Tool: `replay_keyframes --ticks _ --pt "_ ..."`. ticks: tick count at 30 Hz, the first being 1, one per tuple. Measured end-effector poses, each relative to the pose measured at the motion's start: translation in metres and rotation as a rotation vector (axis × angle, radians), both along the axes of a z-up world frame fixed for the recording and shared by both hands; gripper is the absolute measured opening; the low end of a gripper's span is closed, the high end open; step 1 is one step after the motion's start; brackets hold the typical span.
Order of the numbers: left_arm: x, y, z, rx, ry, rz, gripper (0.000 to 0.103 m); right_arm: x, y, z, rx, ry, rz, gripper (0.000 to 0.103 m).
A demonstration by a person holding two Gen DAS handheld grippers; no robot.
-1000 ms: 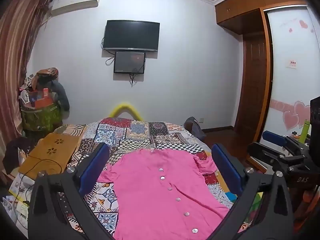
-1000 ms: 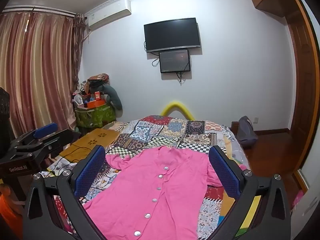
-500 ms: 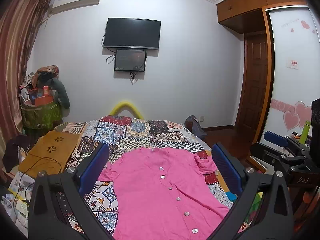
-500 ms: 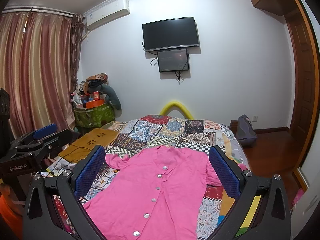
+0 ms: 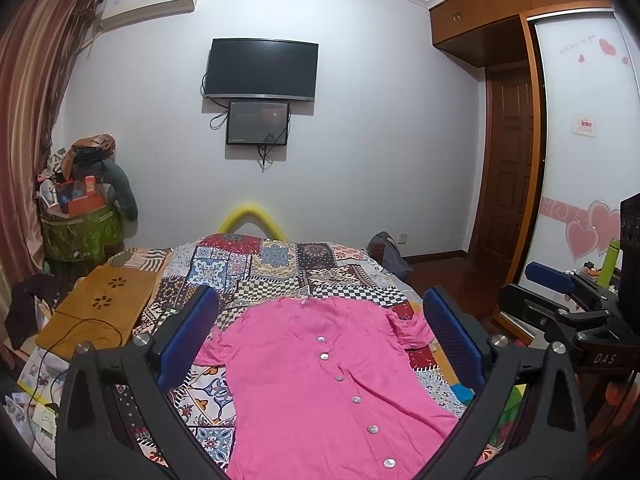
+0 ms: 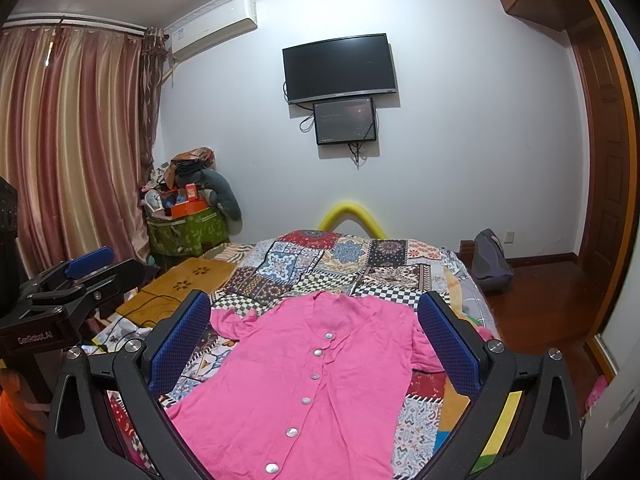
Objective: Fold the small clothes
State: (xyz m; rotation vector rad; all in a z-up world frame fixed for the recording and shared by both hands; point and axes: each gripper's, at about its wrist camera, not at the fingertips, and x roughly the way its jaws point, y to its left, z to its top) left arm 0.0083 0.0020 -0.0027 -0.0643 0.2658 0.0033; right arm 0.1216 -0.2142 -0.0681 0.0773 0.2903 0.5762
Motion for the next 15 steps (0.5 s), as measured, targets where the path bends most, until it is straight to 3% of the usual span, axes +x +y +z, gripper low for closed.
replay_keyframes --ticks 15 --pt "0.0012 -0.0036 0.0004 0.002 -0.003 -0.005 0.103 0.0008 -0.0008 0.0006 0.002 0.001 -0.003 0.103"
